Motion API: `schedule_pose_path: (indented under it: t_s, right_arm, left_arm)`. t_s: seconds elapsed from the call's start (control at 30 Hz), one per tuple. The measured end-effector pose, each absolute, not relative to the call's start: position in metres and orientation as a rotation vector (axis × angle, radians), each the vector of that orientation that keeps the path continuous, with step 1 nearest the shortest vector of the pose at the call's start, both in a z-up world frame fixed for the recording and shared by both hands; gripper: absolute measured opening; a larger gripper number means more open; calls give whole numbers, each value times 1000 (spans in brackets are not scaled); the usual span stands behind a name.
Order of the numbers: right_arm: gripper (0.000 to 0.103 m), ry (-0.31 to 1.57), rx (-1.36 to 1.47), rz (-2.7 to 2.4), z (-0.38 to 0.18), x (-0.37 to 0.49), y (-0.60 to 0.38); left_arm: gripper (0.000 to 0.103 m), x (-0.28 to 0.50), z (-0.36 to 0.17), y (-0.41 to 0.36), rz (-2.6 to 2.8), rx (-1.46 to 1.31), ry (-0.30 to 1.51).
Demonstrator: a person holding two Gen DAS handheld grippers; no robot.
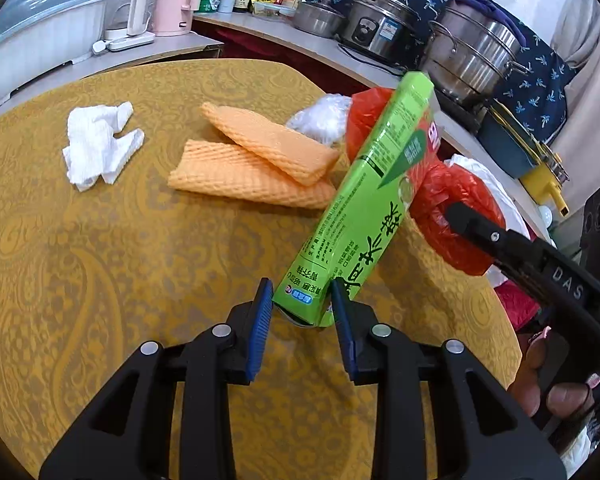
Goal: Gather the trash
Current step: 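Lift and carry the orange bag and NB carton over the bin with both tools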
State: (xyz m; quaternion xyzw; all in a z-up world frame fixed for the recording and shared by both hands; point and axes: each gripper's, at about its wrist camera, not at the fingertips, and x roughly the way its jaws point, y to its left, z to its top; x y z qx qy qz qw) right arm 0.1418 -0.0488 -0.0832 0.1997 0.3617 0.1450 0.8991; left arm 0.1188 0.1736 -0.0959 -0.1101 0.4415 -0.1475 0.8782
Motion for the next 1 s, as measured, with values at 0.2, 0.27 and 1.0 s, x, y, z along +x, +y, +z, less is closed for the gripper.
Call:
schedule_pose_path:
  t_s: [0.2,0.27,1.0]
  right_arm:
    - [22,714,434,278,-76,132,-68]
    - [22,708,441,276,-75,131,-73]
    - [22,729,441,335,-79,128,-65]
  left_arm:
    - [34,112,-94,173,-301,-235,928]
    - [34,114,-94,176,-282,-247,929]
    - [89,147,-93,120,-339,36,840]
